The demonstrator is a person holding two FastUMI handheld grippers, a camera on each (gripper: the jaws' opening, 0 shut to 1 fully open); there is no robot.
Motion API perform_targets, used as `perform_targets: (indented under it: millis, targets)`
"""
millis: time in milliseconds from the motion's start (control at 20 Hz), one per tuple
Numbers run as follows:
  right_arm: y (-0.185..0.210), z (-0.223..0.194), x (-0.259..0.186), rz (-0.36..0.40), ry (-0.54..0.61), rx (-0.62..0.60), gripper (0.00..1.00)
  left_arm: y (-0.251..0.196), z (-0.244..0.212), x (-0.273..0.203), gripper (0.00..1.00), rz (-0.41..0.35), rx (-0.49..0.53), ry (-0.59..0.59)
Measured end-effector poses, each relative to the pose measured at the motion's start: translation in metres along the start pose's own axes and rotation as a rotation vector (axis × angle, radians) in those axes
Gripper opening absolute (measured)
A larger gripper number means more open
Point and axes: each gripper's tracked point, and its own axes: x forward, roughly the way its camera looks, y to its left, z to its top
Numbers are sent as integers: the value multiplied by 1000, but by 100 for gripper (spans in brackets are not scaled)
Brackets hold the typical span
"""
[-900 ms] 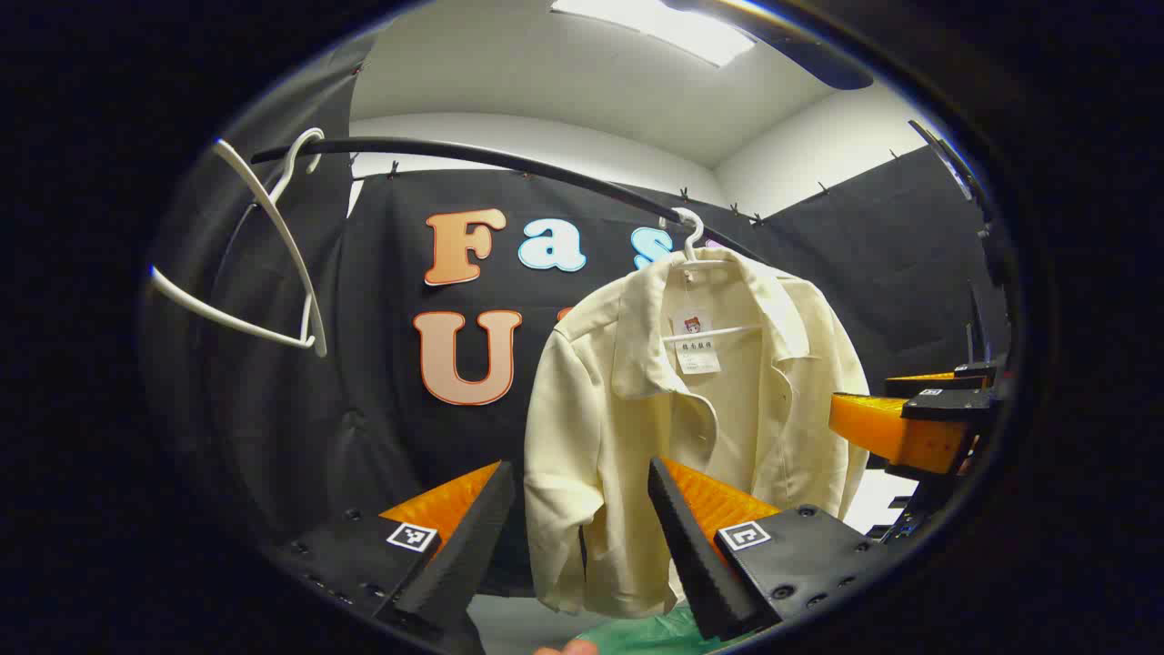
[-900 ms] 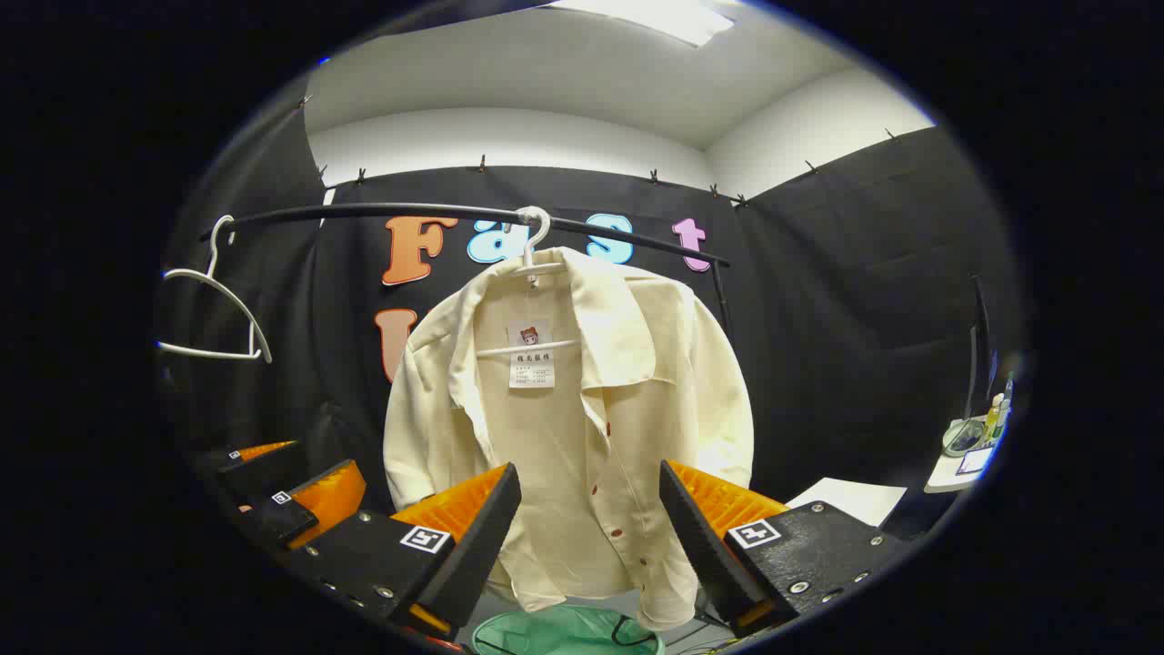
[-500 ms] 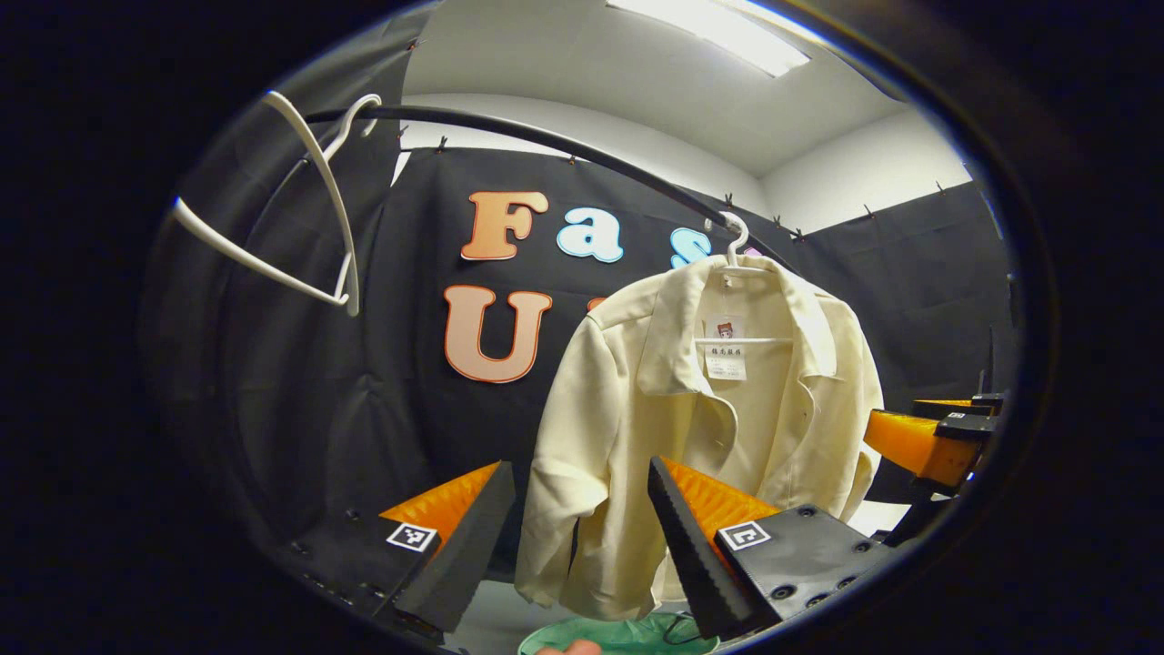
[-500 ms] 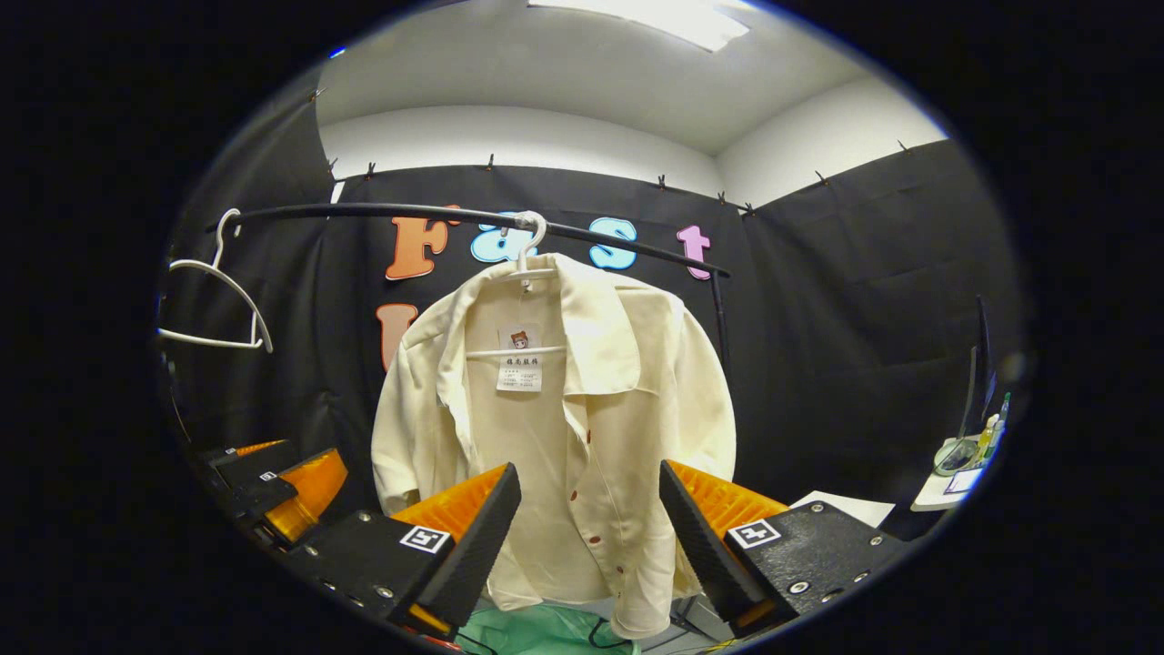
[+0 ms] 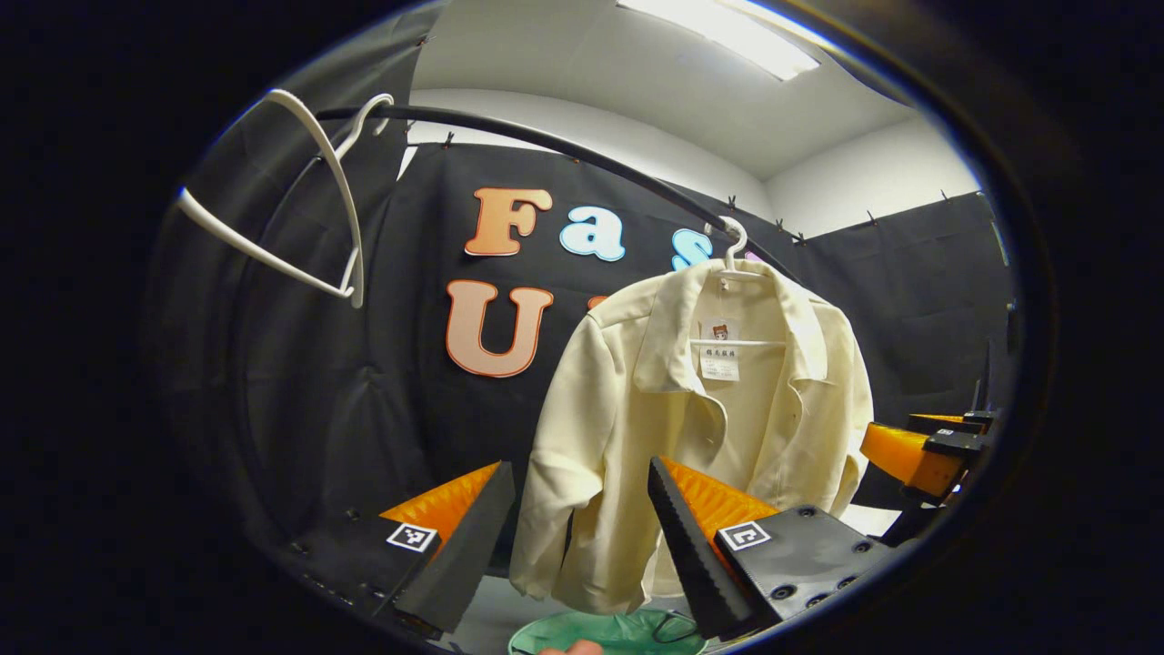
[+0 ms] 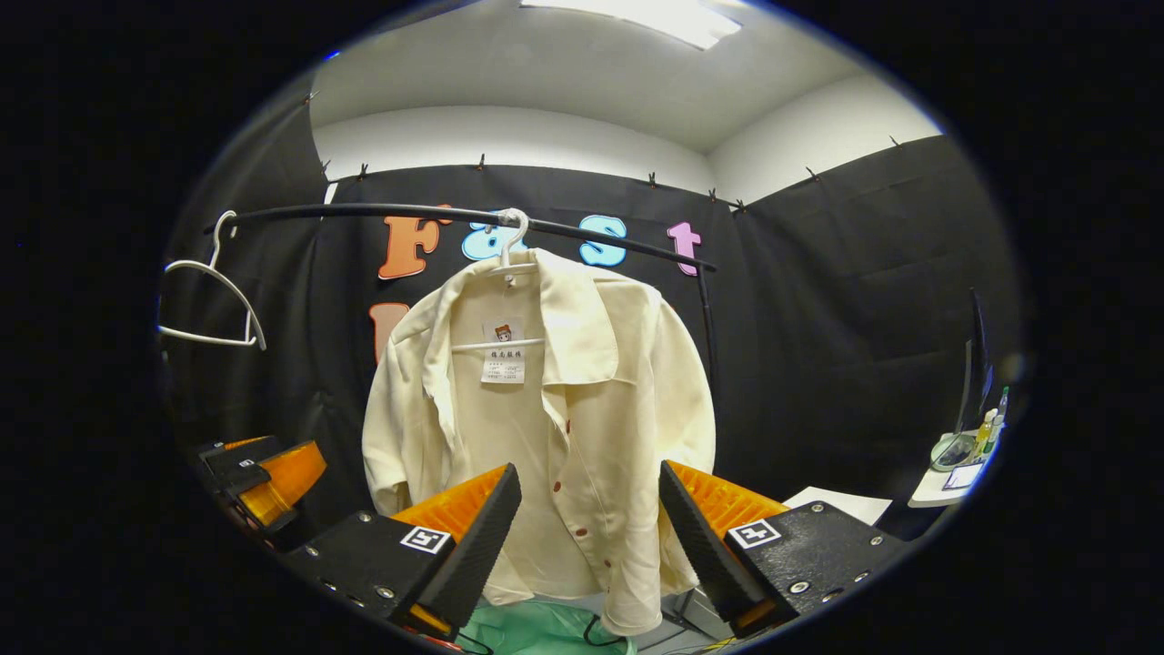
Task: Grasp the clothes on the hanger with both hands and then place them into the laundry hamper below.
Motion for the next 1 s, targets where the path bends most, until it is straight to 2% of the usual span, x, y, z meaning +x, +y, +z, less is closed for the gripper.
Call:
perform_targets:
  millis: [100,250,300,450,600,700,750,800,900,950,1000]
  targets:
    - [6,7,15,9,-19,1,95,1,0,-6,100,1,-10,10]
    - [5,4,51,-34,-5,-10,95,1,3,-13,100,0,4,15]
    - [11,2,66,-31,-1,-7,95,2,6,-16,96,1,15,9]
    - [28,-8,112,-25,7,12,95,-1,13,-24,96,5,31,-6]
    - [21,-34,158,-110,44,0,95,-4,13,-31,96,13,28,-8]
    - [-7,-54,179,-223,82,11,96,-5,14,-35,100,17,25,-10]
    - [-22,-54,184,-263,59,26,96,-3,15,-36,96,19,25,-10]
    - [-33,-53,188,-293,41,25,95,0,14,-38,100,26,24,-10]
    - [-41,-46,192,-280,25,13,87,4,12,-34,96,29,20,-11]
    - [-44,-40,192,-265,13,8,70,1,13,-32,96,17,15,-13]
    - [-46,-34,190,-244,6,-2,60,-5,12,-30,96,-1,12,-16]
